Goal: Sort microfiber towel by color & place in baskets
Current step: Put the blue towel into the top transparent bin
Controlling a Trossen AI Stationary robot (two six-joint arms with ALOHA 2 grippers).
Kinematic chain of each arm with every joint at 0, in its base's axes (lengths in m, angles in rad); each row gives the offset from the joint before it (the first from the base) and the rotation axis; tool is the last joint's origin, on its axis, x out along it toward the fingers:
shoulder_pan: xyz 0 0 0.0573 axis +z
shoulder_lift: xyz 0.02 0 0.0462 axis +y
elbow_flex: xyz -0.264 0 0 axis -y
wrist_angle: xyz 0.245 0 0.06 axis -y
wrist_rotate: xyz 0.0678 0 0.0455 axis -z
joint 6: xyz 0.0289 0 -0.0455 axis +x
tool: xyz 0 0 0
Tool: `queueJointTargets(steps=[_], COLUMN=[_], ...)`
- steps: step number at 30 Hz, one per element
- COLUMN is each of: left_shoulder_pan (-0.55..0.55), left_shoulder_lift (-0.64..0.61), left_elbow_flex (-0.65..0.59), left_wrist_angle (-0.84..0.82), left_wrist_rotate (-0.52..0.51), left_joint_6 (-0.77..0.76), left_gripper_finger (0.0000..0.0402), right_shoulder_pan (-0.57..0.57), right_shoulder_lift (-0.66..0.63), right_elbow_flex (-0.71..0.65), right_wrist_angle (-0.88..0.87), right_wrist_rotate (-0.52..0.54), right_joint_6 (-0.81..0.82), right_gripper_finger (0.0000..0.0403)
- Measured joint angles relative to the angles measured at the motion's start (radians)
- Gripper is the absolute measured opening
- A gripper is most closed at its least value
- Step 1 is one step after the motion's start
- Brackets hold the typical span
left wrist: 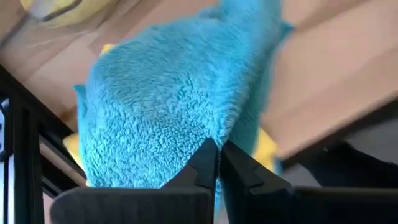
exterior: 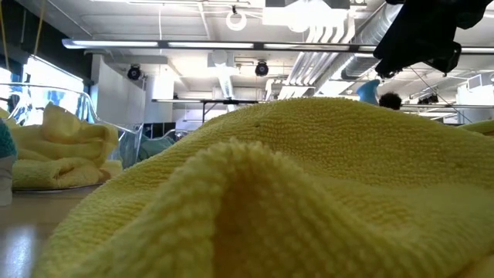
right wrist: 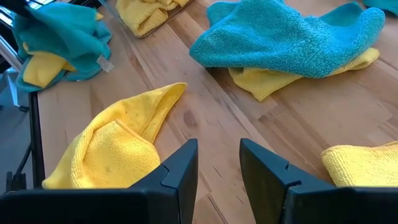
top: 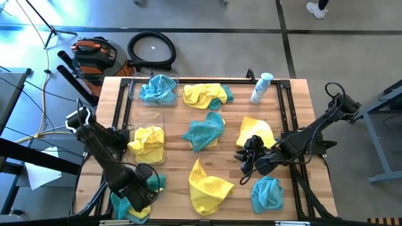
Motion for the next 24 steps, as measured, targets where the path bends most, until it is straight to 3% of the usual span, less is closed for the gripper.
queueJointTargets(steps=[3,13,18,24], left_shoulder_pan=[-0.006,-0.001,0.082,0.277], left_shoulder_lift=[-0.047,-0.151,-0.213,-0.310], left_elbow_flex=[0.069,0.386,0.452,0.456], left_wrist_angle=[-0.054,-0.371,-0.374,-0.376], left_wrist_rotate=[-0.078,-0.537,-0.704,-0.842], left_joint_6=[0.001,0.119,0.330,0.609], left_gripper_finger=[0.0001,0.0000,0.0000,0.0000], right_shoulder_pan=[0.000,0.000,0.000,-0.001], right_shoulder_lift=[0.000,0.000,0.000,0.000], right_elbow_flex=[0.000,0.000,0.000,0.000], right_wrist_angle=[0.000,0.000,-0.001,-0.005], right_wrist_rotate=[0.000,0.000,0.001,0.059], right_joint_6=[-0.023,-0.037,-0.037,-0.026], right_gripper_finger=[0.0112,0.0112,0.0112,0.0112])
